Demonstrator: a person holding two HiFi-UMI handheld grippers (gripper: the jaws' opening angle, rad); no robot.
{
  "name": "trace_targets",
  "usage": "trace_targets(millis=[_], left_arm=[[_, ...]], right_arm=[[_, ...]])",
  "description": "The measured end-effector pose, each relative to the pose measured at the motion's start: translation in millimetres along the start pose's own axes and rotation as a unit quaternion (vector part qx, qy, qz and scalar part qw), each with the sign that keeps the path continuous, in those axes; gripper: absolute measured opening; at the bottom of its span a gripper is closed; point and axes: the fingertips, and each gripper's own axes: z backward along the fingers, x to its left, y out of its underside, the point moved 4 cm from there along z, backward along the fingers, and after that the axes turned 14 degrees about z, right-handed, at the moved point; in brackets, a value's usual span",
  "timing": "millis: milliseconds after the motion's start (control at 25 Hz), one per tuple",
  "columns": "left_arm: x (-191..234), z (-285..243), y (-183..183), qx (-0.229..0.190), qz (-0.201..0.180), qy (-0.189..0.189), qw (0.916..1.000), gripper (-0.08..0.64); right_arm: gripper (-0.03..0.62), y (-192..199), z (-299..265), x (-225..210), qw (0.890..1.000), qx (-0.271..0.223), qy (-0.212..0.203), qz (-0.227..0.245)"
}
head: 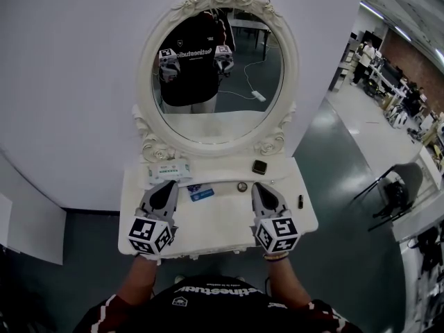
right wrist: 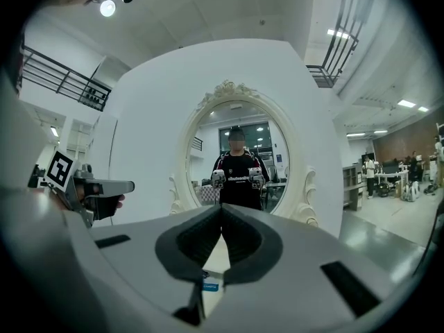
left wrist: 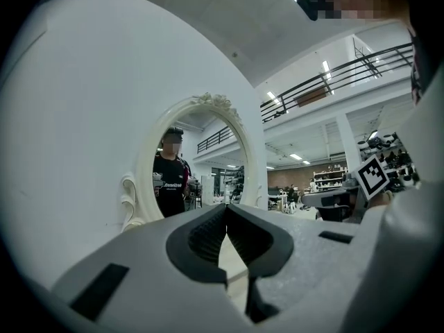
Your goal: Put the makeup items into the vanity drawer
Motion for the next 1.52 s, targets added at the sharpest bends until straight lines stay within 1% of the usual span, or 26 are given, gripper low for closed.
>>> trace_targets(millis=[800, 1520], left_arm=[[1.2, 6.4, 0.6, -0.003, 0.002, -0.009, 1.0, 0.006], [4.5, 9.1, 0.9, -0.005, 0.01, -0.011, 0.9999, 0.006]], right_arm=[[0.002, -2.4, -3.6, 2.8, 1.0, 0.002, -0.017, -0.002], [0.002, -3.8, -4.6, 4.6, 1.0, 0.002, -0.019, -0.003]])
